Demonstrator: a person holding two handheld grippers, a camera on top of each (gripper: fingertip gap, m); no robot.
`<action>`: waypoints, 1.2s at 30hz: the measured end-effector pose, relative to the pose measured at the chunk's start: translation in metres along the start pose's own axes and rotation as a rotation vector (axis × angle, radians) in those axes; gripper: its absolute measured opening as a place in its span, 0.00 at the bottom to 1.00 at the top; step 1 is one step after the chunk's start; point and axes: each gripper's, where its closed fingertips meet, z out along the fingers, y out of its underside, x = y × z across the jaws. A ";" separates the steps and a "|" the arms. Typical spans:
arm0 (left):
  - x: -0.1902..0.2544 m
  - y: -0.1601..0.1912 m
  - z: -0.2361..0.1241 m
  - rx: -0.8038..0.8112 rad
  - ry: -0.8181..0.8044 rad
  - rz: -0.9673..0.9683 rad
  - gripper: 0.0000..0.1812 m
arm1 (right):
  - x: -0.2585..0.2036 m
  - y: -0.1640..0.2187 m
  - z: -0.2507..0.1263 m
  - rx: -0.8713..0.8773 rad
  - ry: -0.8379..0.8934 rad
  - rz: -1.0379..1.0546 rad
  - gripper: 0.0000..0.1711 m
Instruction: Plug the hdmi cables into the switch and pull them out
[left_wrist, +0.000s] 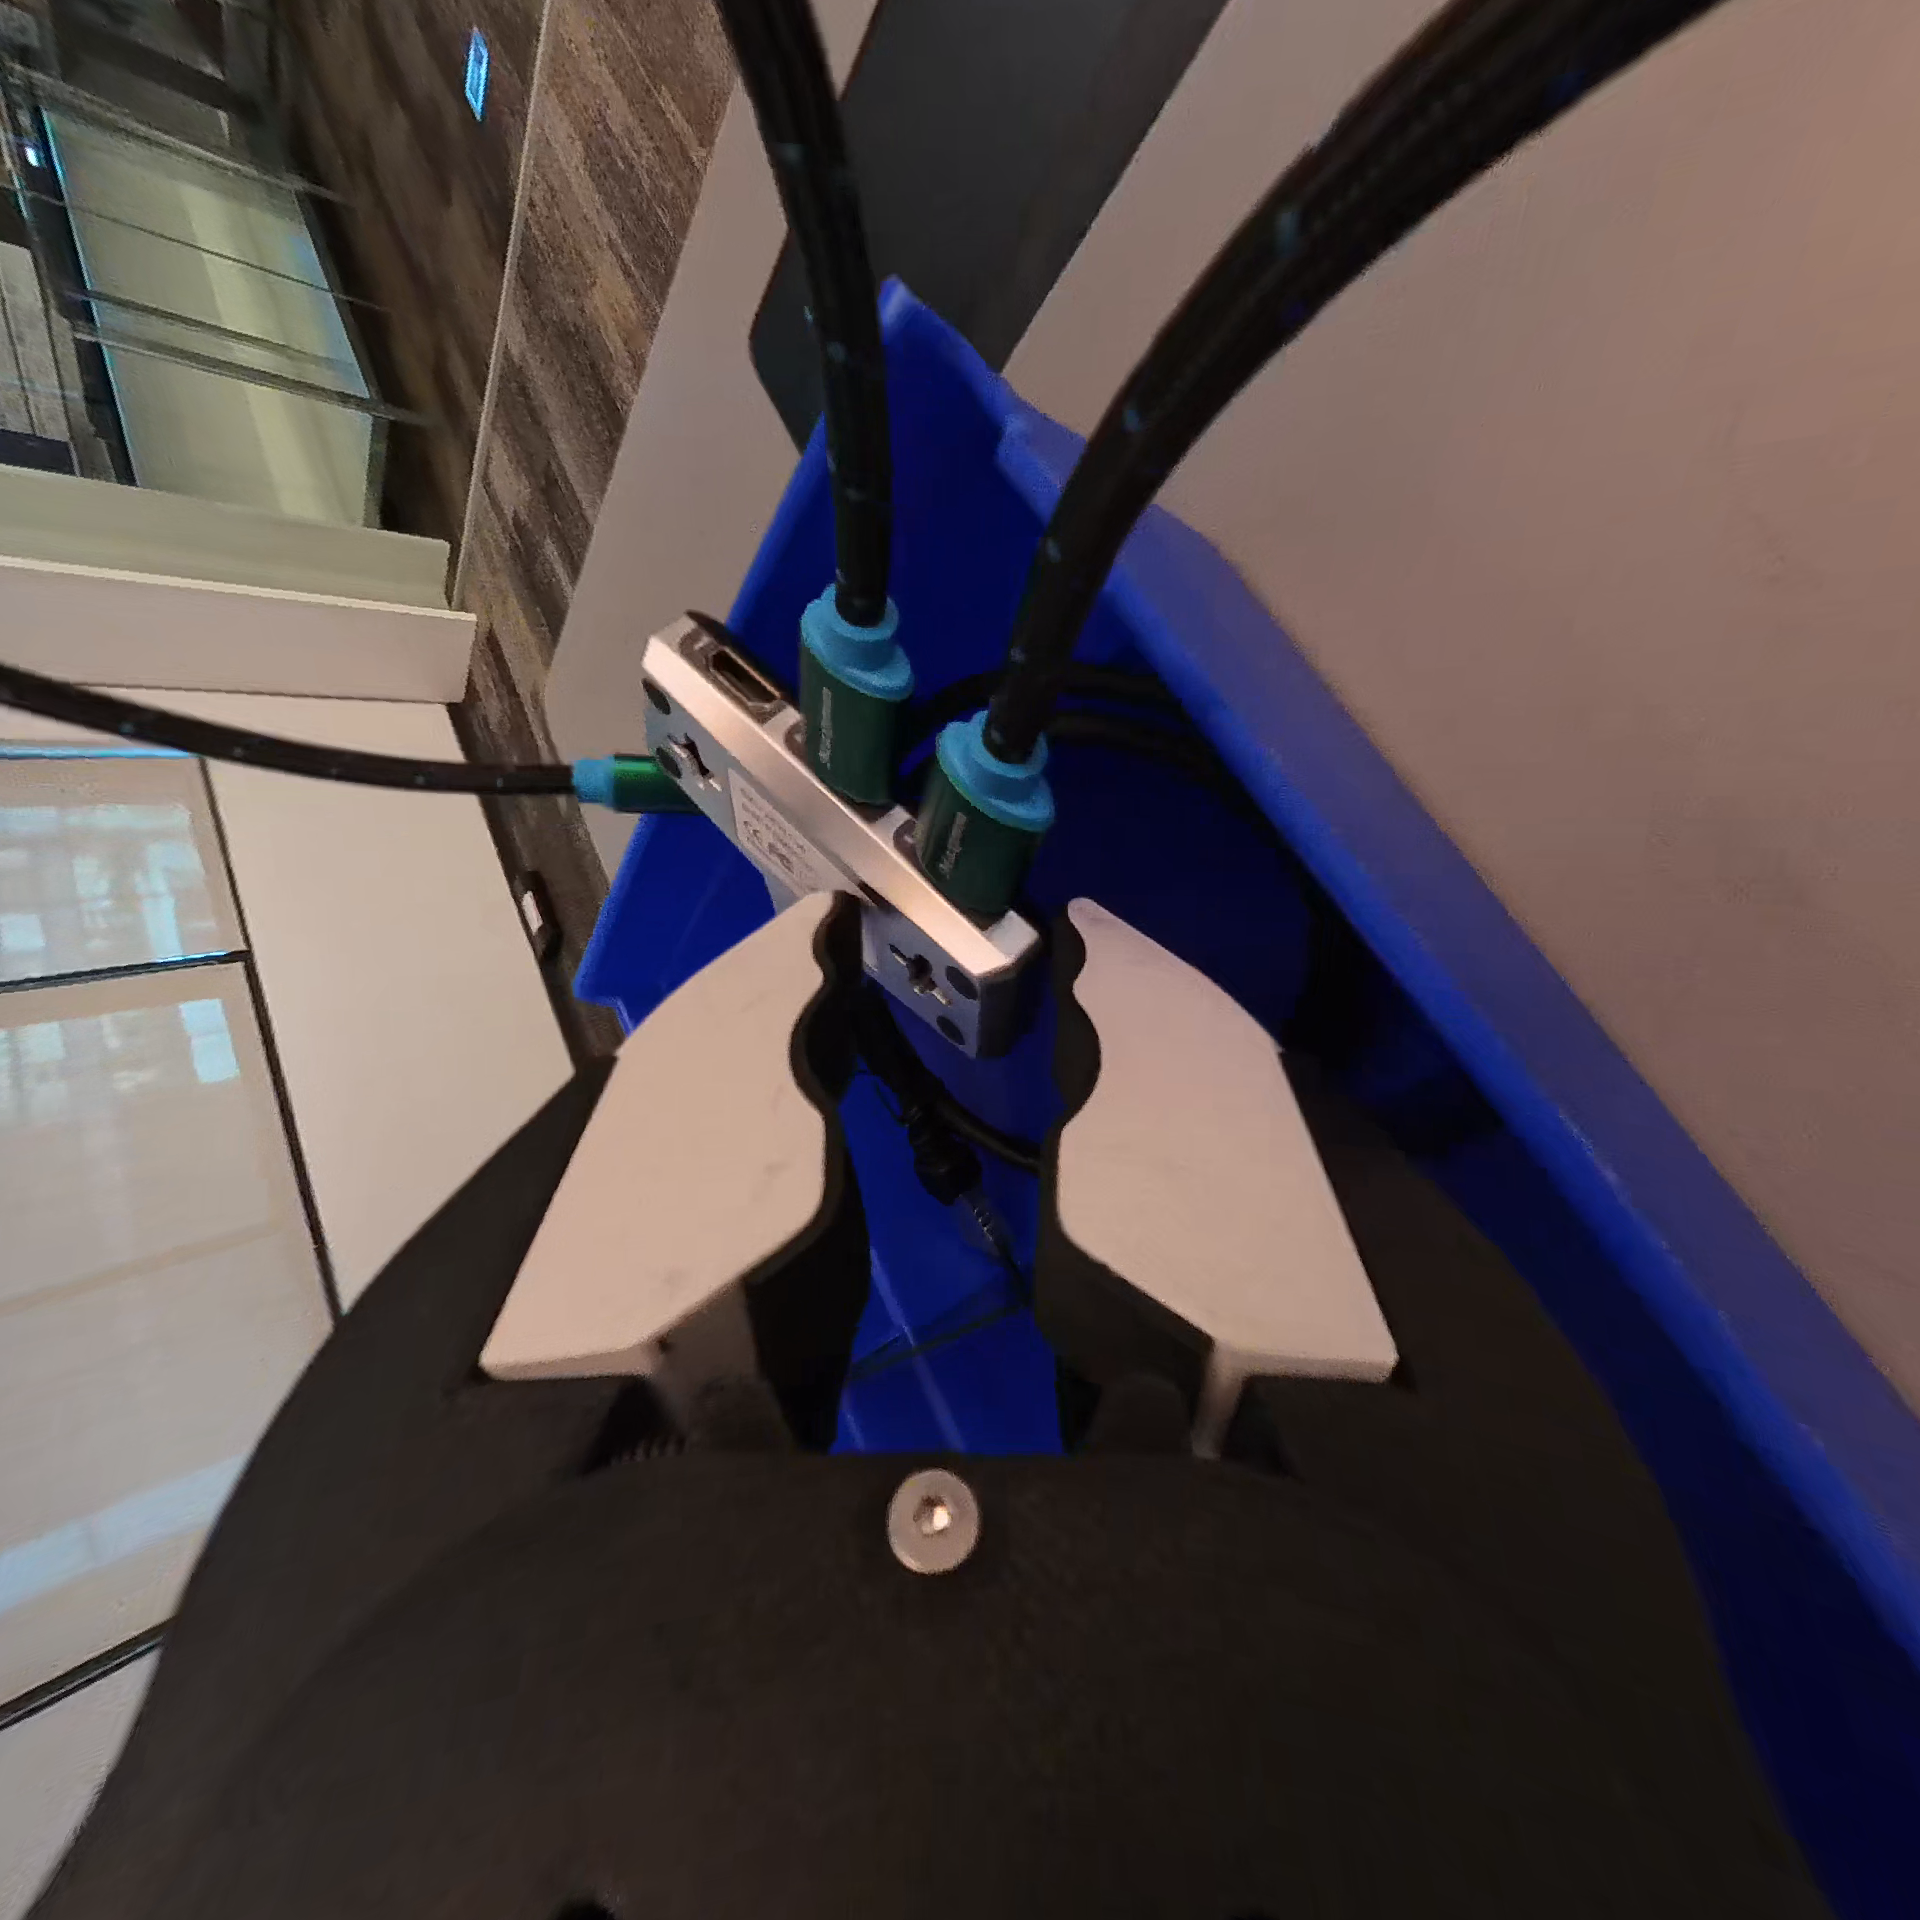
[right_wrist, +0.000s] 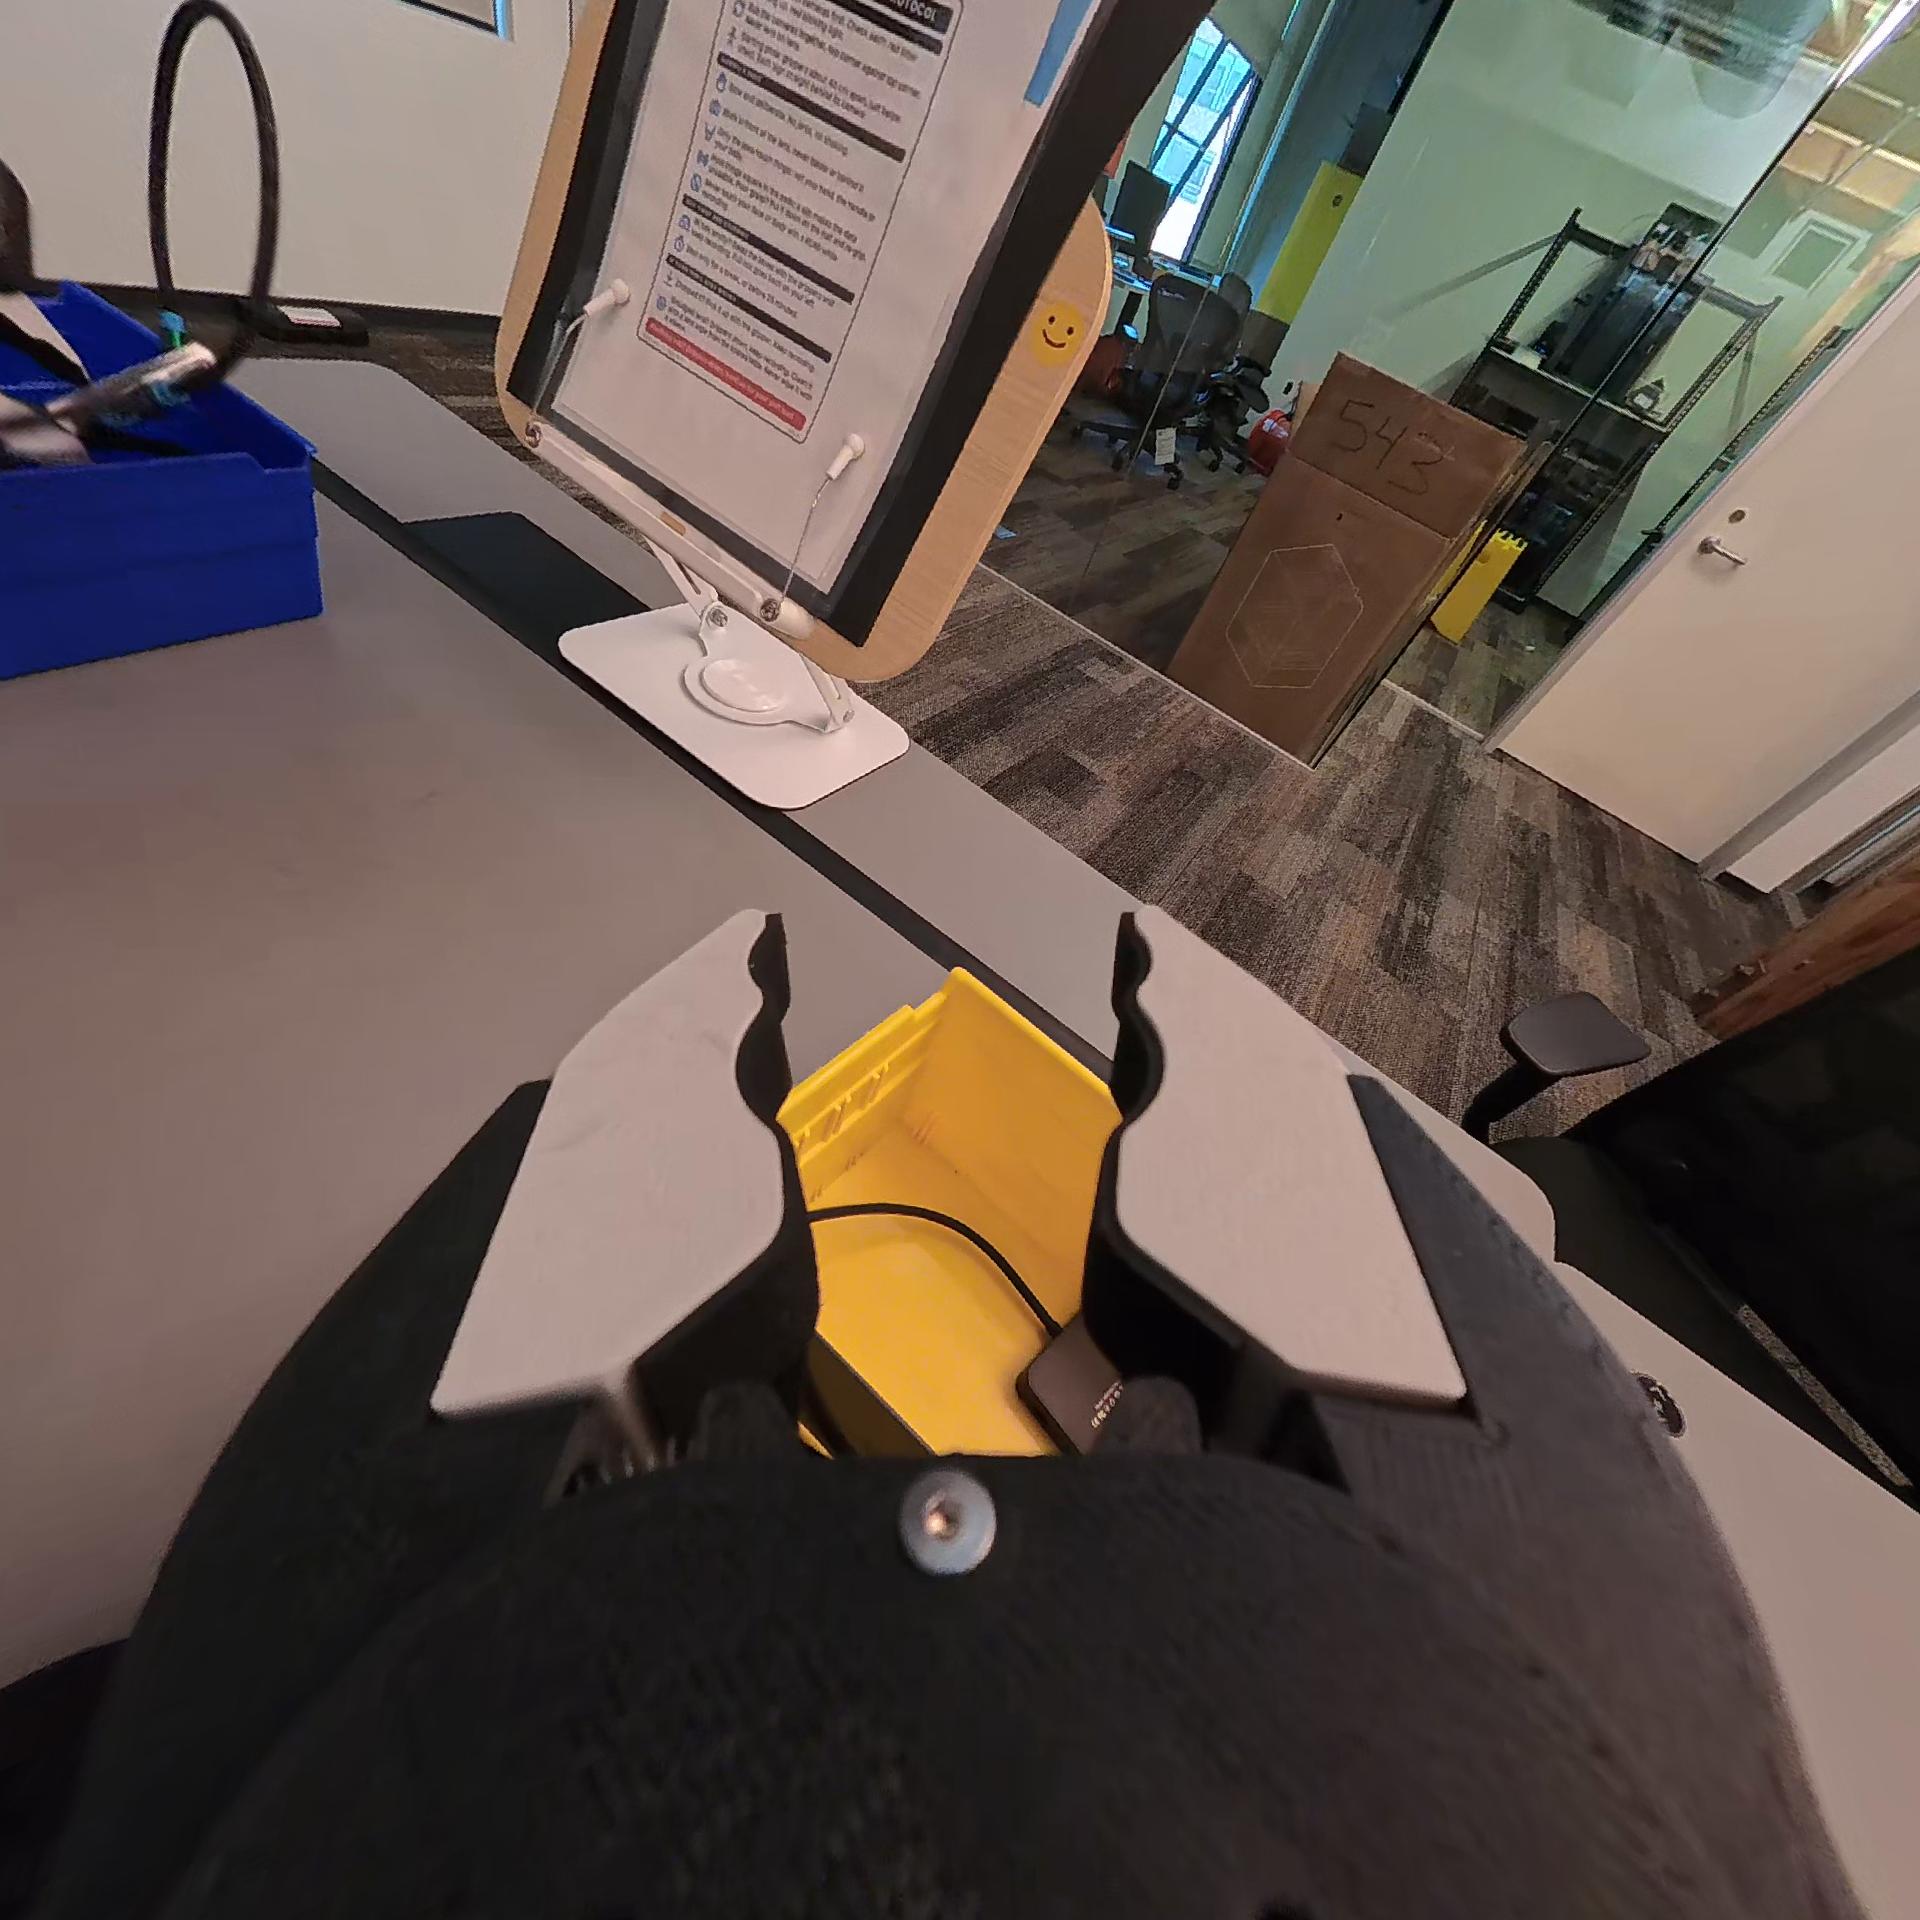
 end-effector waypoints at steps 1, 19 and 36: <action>-0.003 0.001 -0.003 0.007 0.005 -0.011 0.18 | -0.001 0.000 0.002 -0.003 -0.002 -0.003 0.35; -0.057 -0.015 -0.136 0.458 0.057 -0.208 0.11 | -0.170 -0.048 0.088 0.037 -0.403 -0.271 0.33; 0.068 -0.075 -0.347 1.045 0.360 0.178 0.10 | -0.313 -0.139 0.069 0.611 -0.706 -0.251 0.42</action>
